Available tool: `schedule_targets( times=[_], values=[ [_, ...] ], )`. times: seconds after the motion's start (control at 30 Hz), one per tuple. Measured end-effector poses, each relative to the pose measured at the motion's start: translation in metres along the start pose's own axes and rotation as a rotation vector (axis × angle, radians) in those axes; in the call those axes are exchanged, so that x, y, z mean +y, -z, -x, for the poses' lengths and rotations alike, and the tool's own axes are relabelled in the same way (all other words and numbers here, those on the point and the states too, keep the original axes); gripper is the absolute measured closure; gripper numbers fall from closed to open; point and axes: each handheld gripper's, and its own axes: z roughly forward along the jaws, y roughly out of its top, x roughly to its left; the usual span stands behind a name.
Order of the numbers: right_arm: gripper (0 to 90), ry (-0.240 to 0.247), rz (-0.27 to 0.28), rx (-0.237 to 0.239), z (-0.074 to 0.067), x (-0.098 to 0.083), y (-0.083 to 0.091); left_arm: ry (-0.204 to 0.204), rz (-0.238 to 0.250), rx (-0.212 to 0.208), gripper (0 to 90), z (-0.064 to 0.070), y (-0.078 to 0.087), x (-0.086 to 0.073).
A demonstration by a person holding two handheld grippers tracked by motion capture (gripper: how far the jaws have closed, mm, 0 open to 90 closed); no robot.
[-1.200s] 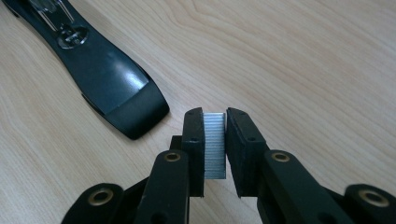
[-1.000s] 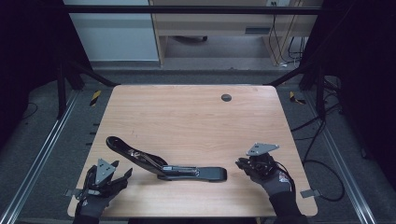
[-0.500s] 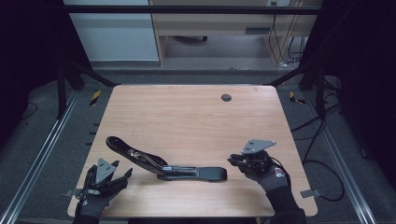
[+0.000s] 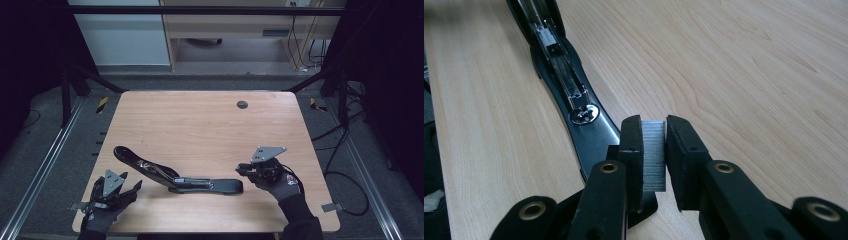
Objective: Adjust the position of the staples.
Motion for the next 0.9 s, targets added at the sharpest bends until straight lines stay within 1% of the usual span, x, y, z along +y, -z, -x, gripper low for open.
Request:
schedule_targets(
  times=[0.13, 0.23, 0.33, 0.6, 0.7, 0.9],
  values=[
    [78.3, 0.005, 0.014, 0.017, 0.001, 0.001, 0.001, 0.0, -0.001, -0.002, 40.2, 0.0, 0.0, 0.0],
    [78.3, 0.014, 0.01, 0.032, 0.001, 0.002, -0.001, 0.0, -0.008, -0.004, 40.2, 0.0, -0.001, 0.0],
    [78.3, 0.033, 0.003, 0.048, 0.0, 0.004, -0.004, 0.0, -0.008, -0.004, 40.2, -0.001, -0.001, 0.0],
    [78.3, 0.07, 0.01, 0.091, -0.001, 0.018, -0.009, 0.005, -0.009, -0.008, 40.2, -0.002, -0.001, -0.001],
    [78.3, 0.087, -0.004, 0.1, -0.001, 0.024, -0.011, 0.007, -0.007, -0.008, 40.2, -0.002, -0.001, -0.001],
    [78.3, 0.109, -0.015, 0.117, 0.0, 0.032, -0.014, 0.003, -0.008, -0.01, 40.2, -0.002, -0.001, -0.001]
  ],
)
